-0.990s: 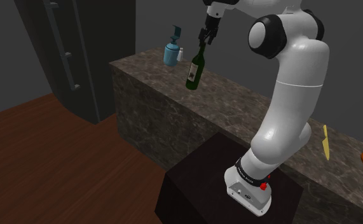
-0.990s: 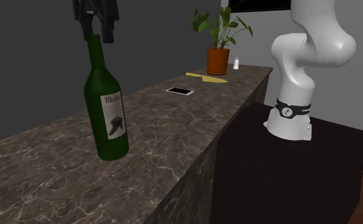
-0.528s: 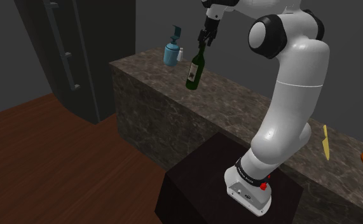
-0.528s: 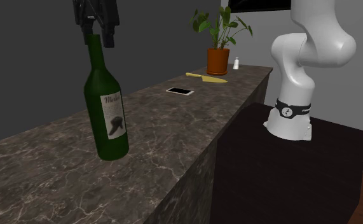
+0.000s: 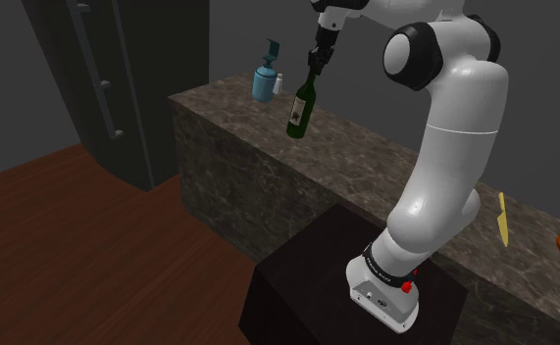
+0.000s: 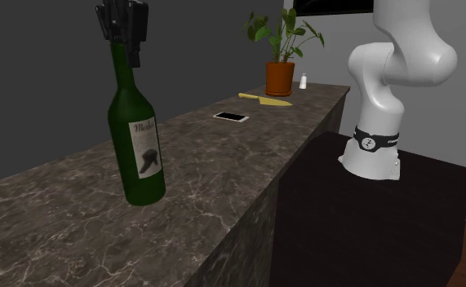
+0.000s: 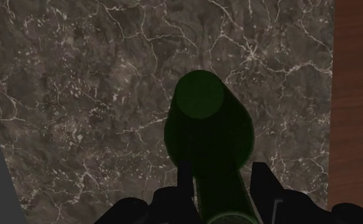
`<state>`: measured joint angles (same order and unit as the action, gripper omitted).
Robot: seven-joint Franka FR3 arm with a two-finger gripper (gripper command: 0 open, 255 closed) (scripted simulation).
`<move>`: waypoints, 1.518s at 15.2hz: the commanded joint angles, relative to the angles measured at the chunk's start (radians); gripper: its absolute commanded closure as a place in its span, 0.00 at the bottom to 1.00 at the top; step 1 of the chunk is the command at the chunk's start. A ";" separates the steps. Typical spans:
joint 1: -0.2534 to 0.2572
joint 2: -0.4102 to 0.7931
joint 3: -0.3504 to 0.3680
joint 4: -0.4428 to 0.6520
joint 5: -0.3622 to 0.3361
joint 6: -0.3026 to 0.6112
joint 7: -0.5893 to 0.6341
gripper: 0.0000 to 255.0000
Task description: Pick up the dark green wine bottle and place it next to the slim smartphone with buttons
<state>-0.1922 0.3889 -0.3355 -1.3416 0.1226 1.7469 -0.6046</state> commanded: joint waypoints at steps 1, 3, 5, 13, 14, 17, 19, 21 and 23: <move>0.000 0.000 0.000 0.000 0.000 0.000 0.000 1.00; 0.000 0.000 0.000 0.000 0.000 0.000 0.000 1.00; -0.003 0.004 0.000 0.032 0.001 -0.028 0.001 1.00; -0.021 0.033 -0.001 0.185 0.009 -0.153 0.001 1.00; -0.024 0.039 -0.001 0.208 0.011 -0.169 0.001 1.00; -0.034 0.059 -0.001 0.279 0.017 -0.221 0.001 1.00; -0.025 -0.035 -0.013 0.137 -0.007 -0.171 -0.021 1.00; -0.021 -0.117 -0.025 0.021 -0.030 -0.134 -0.041 1.00; -0.022 -0.190 -0.036 -0.078 -0.052 -0.105 -0.060 1.00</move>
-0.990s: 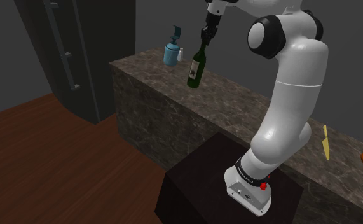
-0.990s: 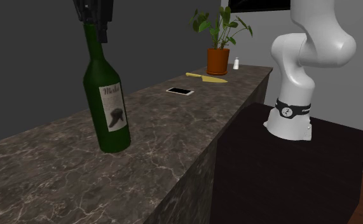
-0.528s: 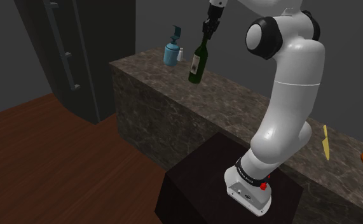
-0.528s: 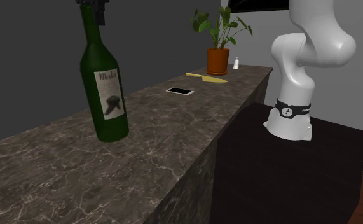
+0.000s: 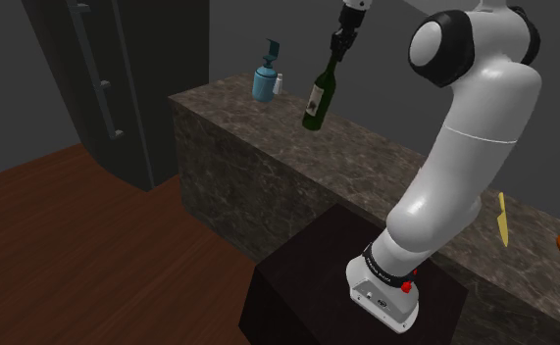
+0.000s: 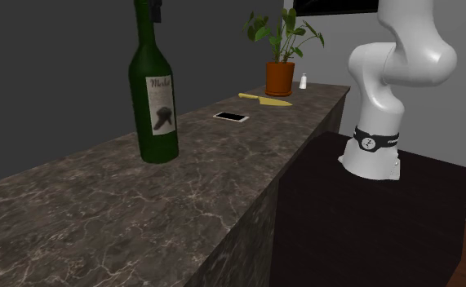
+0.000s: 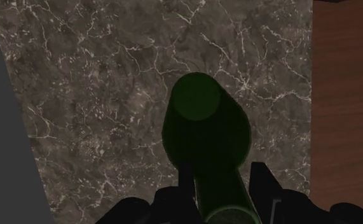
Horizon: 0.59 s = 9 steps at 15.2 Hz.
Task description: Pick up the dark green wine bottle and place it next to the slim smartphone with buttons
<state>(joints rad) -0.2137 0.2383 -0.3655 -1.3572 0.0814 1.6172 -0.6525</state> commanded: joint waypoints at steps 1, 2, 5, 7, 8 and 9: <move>-0.003 -0.074 -0.011 -0.107 -0.022 0.036 -0.022 1.00; -0.005 -0.108 -0.017 -0.149 -0.034 0.047 -0.032 1.00; -0.017 -0.201 -0.034 -0.260 -0.067 0.072 -0.062 1.00; -0.028 -0.259 -0.045 -0.325 -0.089 0.083 -0.082 1.00; -0.034 -0.287 -0.051 -0.355 -0.100 0.088 -0.093 1.00; -0.041 -0.314 -0.058 -0.383 -0.111 0.091 -0.104 1.00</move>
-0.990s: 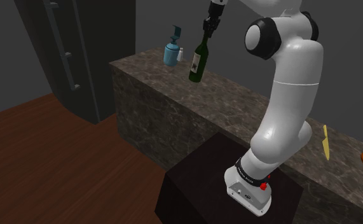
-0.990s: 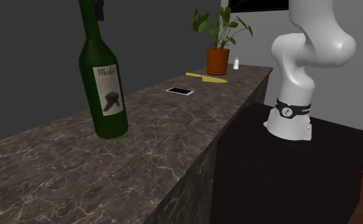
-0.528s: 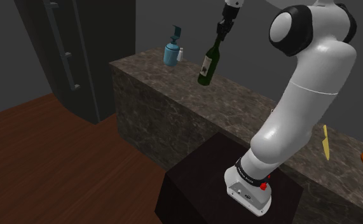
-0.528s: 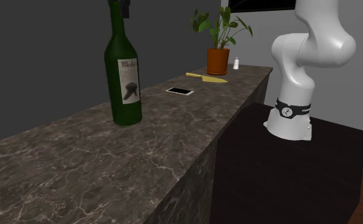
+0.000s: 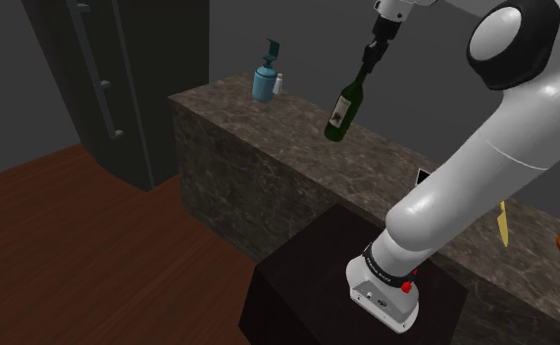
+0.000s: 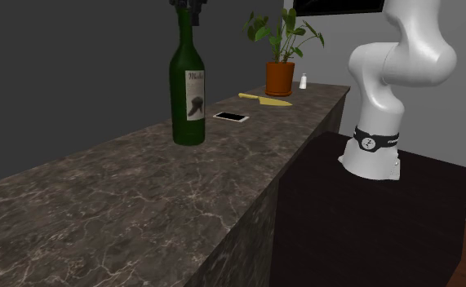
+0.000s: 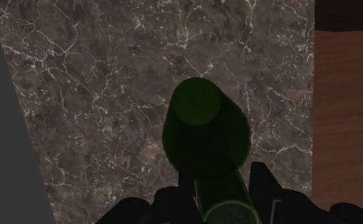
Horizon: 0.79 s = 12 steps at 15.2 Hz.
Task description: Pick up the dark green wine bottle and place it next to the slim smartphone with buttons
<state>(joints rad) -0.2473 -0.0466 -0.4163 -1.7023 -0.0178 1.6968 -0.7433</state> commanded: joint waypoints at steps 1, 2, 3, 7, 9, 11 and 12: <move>-0.014 -0.055 -0.013 -0.065 -0.022 0.015 -0.025 1.00; -0.022 -0.081 -0.020 -0.090 -0.033 0.017 -0.036 1.00; -0.030 -0.106 -0.026 -0.114 -0.044 0.018 -0.049 1.00; -0.065 -0.198 -0.056 -0.196 -0.088 0.019 -0.101 1.00; -0.083 -0.239 -0.072 -0.229 -0.110 0.016 -0.129 1.00; -0.103 -0.278 -0.090 -0.257 -0.131 0.012 -0.159 1.00; -0.113 -0.296 -0.100 -0.270 -0.142 0.010 -0.175 1.00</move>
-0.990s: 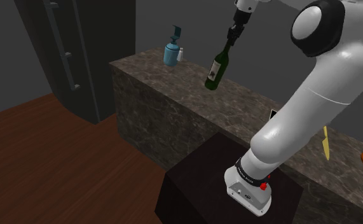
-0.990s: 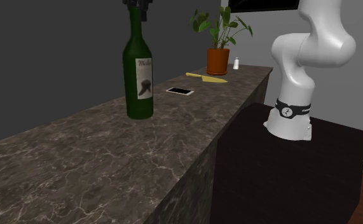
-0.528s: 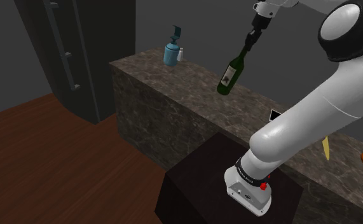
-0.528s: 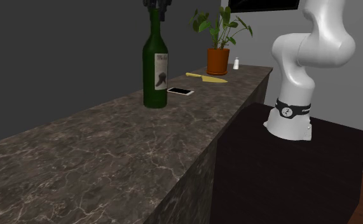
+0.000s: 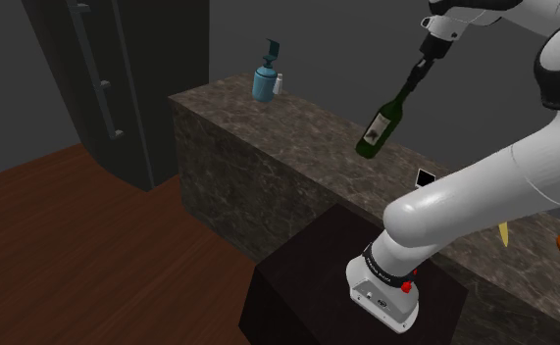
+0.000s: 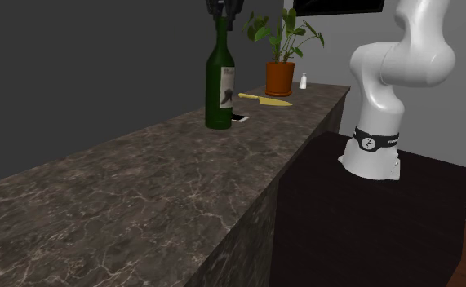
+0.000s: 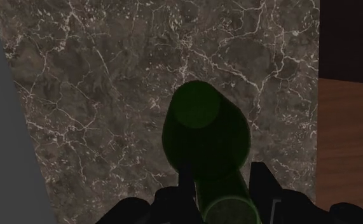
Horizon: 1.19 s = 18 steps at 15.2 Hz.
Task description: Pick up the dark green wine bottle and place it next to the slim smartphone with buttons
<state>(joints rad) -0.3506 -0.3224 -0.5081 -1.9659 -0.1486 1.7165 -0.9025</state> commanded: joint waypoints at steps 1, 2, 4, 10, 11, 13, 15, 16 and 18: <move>-0.020 -0.037 -0.018 -0.017 -0.021 -0.013 -0.032 1.00; -0.030 -0.054 -0.028 -0.028 -0.032 -0.016 -0.049 1.00; -0.049 -0.084 -0.050 -0.044 -0.053 -0.023 -0.084 1.00; -0.106 -0.153 -0.126 -0.067 -0.112 -0.045 -0.198 1.00; -0.114 -0.161 -0.140 -0.067 -0.122 -0.049 -0.219 1.00; -0.130 -0.174 -0.170 -0.064 -0.139 -0.056 -0.262 1.00; -0.145 -0.183 -0.202 -0.056 -0.155 -0.062 -0.306 1.00; -0.152 -0.186 -0.219 -0.051 -0.163 -0.065 -0.329 1.00; -0.163 -0.189 -0.255 -0.036 -0.177 -0.071 -0.375 1.00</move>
<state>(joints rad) -0.5098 -0.5136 -0.7445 -2.0164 -0.3201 1.6514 -1.2523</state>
